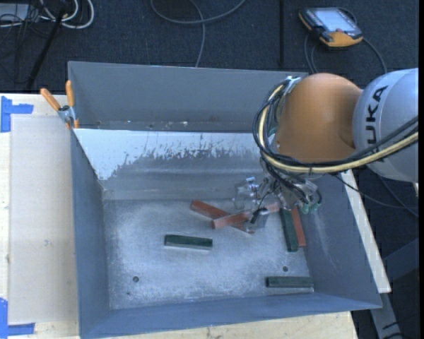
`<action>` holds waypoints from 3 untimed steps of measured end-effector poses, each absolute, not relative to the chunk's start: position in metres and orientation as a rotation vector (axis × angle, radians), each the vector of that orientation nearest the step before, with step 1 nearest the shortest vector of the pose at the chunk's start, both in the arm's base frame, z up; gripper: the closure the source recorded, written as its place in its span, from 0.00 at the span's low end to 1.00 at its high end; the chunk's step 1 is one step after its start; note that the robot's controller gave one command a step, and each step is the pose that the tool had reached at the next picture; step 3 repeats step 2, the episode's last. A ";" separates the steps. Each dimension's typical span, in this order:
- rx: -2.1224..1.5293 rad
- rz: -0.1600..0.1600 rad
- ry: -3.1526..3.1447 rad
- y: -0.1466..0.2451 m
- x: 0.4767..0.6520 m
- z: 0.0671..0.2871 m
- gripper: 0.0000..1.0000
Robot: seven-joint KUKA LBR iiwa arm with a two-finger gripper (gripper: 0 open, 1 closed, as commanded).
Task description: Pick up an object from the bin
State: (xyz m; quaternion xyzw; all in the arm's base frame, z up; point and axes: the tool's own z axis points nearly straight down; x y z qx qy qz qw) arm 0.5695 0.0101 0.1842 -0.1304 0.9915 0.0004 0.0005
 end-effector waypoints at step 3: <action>-0.403 0.001 3.117 0.013 0.583 0.209 1.00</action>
Offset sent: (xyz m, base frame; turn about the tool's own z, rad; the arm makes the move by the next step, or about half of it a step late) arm 0.0215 0.0058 0.0393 0.0069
